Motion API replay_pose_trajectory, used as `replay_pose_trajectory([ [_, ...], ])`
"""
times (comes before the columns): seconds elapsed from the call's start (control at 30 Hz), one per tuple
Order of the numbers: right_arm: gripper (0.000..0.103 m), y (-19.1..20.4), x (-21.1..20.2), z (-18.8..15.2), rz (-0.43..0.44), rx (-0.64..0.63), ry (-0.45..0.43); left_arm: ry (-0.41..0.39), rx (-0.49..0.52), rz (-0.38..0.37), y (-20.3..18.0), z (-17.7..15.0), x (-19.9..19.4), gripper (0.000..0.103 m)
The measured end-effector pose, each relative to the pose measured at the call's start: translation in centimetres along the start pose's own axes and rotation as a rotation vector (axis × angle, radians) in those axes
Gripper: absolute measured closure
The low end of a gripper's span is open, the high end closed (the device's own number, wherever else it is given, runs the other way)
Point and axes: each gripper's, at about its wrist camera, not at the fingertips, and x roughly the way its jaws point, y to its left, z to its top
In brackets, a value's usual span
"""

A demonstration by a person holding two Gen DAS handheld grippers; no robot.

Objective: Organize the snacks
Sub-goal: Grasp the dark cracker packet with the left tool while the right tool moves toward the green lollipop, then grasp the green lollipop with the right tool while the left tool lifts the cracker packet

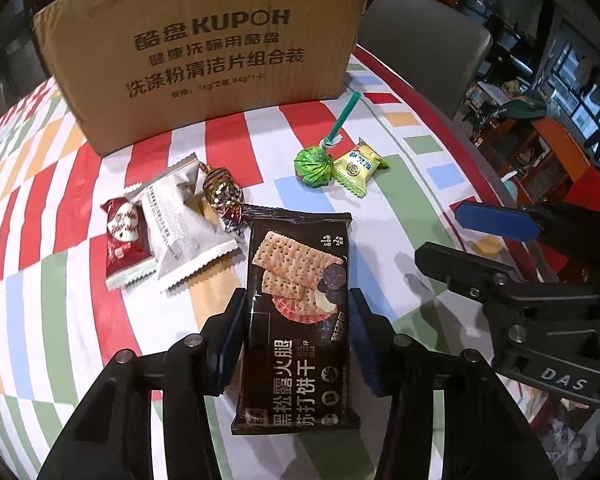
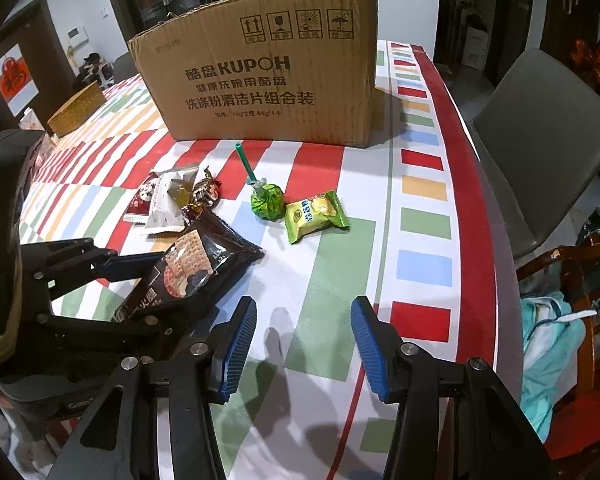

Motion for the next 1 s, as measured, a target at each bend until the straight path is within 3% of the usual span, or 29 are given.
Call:
replay_pose_trajectory([
  [0.2, 0.053, 0.3, 0.0, 0.6, 0.006, -0.005, -0.009, -0.071, -0.054, 0.008, 0.7, -0.4, -2.9, 0.055],
  [0.4, 0.053, 1.3, 0.2, 2.2, 0.010, -0.048, -0.038, -0.133, -0.107, 0.071, 2.2, 0.2, -5.0, 0.055],
  [0.67, 0.054, 2.7, 1.8, 4.9, 0.027, -0.120, -0.028, -0.168, -0.172, 0.115, 4.2, 1.3, -5.5, 0.055],
  [1.0, 0.068, 3.5, 5.1, 6.7, 0.013, -0.167, 0.046, -0.199, -0.193, 0.134, 5.2, 2.1, -5.7, 0.055],
])
